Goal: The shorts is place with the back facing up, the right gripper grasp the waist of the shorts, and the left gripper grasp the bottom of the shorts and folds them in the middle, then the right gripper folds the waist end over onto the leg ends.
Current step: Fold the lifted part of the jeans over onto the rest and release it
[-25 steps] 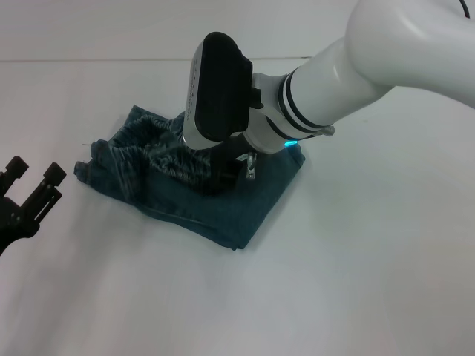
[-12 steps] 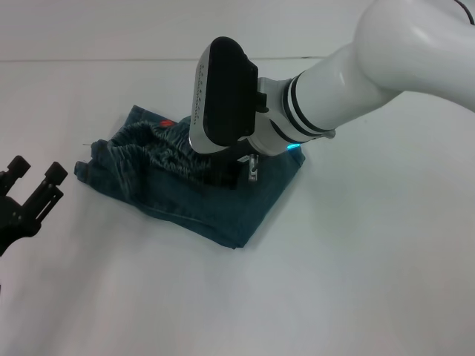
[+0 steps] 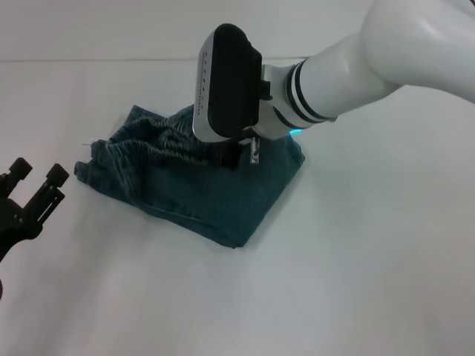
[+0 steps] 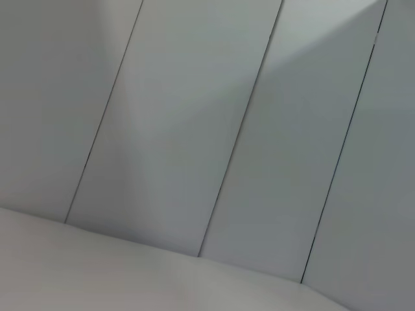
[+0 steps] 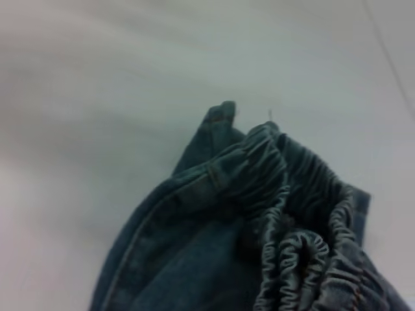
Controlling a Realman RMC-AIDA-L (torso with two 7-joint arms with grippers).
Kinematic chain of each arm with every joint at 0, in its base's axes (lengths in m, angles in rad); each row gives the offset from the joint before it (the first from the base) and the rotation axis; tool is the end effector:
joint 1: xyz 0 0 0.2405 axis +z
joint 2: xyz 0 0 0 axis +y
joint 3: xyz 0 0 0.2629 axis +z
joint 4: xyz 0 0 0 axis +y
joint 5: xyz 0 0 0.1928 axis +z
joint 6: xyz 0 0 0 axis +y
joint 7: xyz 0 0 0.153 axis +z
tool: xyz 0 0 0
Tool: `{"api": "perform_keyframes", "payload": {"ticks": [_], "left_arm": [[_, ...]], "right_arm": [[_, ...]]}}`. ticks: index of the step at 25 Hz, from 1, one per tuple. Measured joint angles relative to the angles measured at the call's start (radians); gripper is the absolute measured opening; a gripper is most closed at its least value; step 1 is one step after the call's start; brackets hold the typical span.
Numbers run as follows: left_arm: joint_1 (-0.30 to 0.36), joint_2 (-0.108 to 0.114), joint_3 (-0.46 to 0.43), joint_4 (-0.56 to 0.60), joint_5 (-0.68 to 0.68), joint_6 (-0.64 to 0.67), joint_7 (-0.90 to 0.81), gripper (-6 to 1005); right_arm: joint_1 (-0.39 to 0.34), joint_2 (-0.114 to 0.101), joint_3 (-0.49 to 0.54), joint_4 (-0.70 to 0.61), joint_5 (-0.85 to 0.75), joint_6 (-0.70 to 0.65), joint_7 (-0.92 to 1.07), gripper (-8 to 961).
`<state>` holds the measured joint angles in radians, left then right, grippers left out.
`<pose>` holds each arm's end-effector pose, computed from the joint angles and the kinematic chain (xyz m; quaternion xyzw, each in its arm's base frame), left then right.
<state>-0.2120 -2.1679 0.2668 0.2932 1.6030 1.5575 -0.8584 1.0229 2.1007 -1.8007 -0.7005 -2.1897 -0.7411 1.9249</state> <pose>-0.3358 0.2371 -0.0052 -0.7261 -0.3141 -0.4258 0.4390 0.1006 0.4107 -0.1304 -0.9729 -0.0899 -0.1074 0.1839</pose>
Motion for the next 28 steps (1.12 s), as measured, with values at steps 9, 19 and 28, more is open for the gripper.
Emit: {"api": "perform_keyframes", "payload": {"ticks": [9, 19, 28], "left_arm": [[0.003, -0.001, 0.0, -0.011, 0.0, 0.0, 0.0, 735], [0.011, -0.003, -0.007, -0.026, 0.0, 0.001, -0.003, 736], [0.01, 0.0, -0.009, -0.032, 0.0, -0.007, -0.013, 736]], "right_arm": [[-0.001, -0.002, 0.026, -0.076, -0.103, 0.049, -0.028, 142], [0.0, -0.002, 0.053, -0.071, -0.151, 0.208, -0.16, 112], [-0.02, 0.0, 0.062, -0.065, 0.004, 0.242, -0.348, 227]]}}
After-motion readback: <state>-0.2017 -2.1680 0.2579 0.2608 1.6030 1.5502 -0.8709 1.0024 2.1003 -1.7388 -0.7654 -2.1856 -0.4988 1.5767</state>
